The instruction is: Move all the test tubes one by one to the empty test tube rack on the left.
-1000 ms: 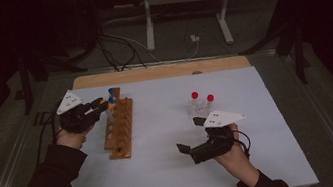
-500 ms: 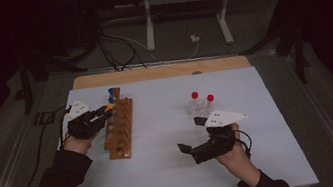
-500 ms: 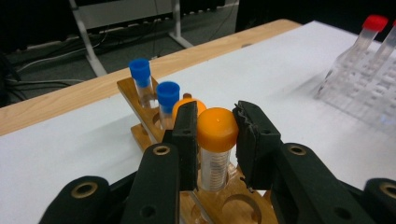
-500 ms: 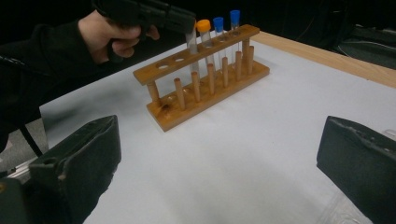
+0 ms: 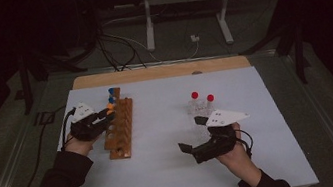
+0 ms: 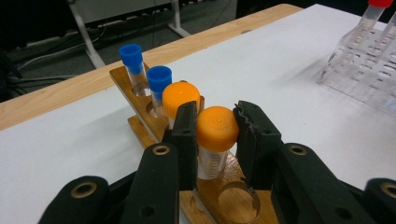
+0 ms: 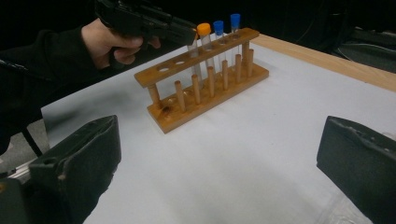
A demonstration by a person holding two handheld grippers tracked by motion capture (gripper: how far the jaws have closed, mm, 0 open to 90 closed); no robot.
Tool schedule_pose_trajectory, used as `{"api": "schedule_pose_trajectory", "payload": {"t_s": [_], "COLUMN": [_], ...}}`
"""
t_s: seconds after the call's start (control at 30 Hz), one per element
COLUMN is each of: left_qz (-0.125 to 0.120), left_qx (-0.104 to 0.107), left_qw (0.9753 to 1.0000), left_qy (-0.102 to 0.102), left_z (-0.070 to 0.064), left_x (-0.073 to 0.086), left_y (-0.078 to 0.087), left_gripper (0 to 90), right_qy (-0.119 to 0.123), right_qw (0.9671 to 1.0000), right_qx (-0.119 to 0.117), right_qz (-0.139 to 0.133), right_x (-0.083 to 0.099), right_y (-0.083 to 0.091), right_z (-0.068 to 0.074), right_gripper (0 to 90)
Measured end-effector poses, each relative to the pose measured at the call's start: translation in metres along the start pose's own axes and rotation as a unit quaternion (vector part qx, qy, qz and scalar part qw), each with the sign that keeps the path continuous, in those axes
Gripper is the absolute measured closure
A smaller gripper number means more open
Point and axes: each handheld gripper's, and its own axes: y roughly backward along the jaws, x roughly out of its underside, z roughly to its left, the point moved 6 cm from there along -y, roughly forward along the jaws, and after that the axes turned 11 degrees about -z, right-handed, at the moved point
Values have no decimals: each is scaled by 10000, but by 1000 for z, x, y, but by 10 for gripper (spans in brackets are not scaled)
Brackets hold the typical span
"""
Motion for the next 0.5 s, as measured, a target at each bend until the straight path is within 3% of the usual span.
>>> {"api": "schedule_pose_trajectory", "payload": {"t_s": [0.2, 0.3, 0.37, 0.5], "left_qz": [67, 17, -44, -147], "left_qx": [52, 45, 202, 310], "left_qw": [10000, 10000, 9998, 9993], "left_qy": [1, -52, -29, -122], "left_z": [-1, -4, -8, -19], "left_x": [0, -3, -6, -13], "left_y": [2, 7, 12, 24], "left_gripper": [671, 487, 418, 256], "right_qy": [3, -18, -26, -152], "right_qw": [10000, 9999, 9997, 9990], "right_qx": [28, 66, 121, 200], "right_qz": [-42, -138, -211, -381], "right_x": [-4, -8, -12, -20], "right_y": [3, 6, 9, 16], "right_z": [-2, -5, -10, -26], "right_gripper": [0, 0, 0, 0]}}
